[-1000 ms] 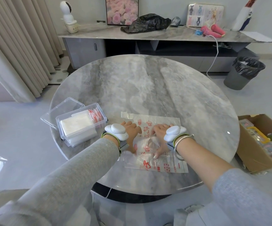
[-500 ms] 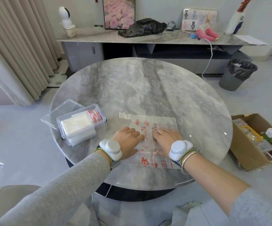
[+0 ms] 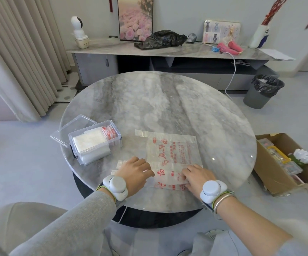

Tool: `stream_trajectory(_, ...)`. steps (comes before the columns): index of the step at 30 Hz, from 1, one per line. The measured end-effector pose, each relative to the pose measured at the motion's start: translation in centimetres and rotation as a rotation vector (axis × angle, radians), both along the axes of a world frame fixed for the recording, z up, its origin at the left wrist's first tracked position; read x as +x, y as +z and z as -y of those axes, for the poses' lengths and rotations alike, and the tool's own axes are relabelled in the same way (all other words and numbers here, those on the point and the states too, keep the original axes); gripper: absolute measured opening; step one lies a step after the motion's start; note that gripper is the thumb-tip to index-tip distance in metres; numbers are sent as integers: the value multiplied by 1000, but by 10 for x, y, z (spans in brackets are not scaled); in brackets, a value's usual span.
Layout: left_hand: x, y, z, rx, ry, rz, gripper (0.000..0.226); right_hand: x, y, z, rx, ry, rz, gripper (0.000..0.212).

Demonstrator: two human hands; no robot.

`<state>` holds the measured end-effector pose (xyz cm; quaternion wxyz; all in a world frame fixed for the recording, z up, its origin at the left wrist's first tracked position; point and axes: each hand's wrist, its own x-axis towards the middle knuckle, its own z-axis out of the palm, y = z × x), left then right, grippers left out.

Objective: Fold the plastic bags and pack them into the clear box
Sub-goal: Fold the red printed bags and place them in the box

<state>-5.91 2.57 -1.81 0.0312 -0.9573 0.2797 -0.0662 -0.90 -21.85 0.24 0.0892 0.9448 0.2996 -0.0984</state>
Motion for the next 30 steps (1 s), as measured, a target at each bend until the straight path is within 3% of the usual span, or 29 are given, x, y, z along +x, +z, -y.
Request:
stream_trajectory(9, -11, -4, -24, 236, 113, 17, 28, 0, -7, 8, 46, -49, -5, 15)
stream_trajectory(16, -26, -10, -36, 111, 153, 98, 26, -3, -5, 6, 59, -75, 48, 18)
stream_trajectory(20, -30, -12, -27, -76, 152, 92, 49, 0, 0, 8, 96, -122, 32, 15)
stream_trajectory(24, -34, -23, -16, -48, 101, -36, 60, 1, 4, 15, 134, -126, 14, 11)
stream_trajectory(30, -35, -35, -15, -25, 8, -88, 67, -3, 1, 17, 134, -94, 39, 7)
